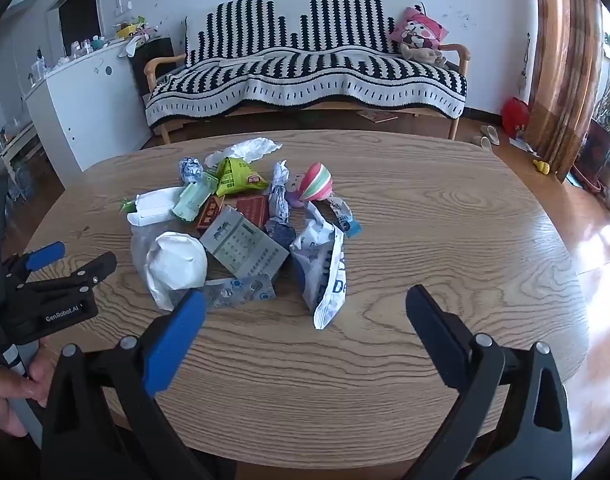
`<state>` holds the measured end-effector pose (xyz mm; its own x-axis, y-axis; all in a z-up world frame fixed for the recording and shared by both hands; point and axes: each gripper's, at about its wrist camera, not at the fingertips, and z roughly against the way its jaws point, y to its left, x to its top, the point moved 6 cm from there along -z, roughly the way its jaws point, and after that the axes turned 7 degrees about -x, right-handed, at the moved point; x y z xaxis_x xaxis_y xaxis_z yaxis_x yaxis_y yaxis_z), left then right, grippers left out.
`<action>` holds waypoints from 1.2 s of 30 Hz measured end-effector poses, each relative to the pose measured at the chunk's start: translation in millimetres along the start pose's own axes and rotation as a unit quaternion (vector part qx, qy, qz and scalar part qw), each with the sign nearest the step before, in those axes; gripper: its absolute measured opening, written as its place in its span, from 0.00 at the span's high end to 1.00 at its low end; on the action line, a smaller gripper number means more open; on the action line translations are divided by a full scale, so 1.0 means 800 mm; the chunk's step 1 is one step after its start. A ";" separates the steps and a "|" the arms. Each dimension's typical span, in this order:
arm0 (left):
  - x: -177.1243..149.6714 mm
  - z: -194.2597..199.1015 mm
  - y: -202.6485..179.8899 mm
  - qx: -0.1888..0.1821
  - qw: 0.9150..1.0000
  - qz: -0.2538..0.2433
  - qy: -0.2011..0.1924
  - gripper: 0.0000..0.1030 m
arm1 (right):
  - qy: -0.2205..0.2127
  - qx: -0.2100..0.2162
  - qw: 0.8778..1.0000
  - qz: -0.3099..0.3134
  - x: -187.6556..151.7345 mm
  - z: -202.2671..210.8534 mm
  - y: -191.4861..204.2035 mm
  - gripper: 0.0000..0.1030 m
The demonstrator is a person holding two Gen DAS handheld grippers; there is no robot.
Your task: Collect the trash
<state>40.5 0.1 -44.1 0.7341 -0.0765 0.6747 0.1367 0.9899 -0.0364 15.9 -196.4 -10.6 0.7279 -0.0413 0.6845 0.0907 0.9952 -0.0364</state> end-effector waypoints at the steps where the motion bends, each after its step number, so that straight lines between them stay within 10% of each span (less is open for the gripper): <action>1: 0.000 0.000 0.001 0.000 1.000 0.001 0.000 0.06 | 0.000 0.000 1.000 -0.002 0.000 0.000 0.000 0.06; 36: -0.002 -0.001 0.003 0.007 1.000 0.000 0.000 0.06 | 0.006 0.003 1.000 -0.004 -0.002 0.001 -0.005 0.06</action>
<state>40.2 2.2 -46.3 0.7343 -0.0759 0.6745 0.1268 0.9916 -0.0264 14.0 -200.1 -10.9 0.7350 -0.0502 0.6762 0.0925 0.9954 -0.0266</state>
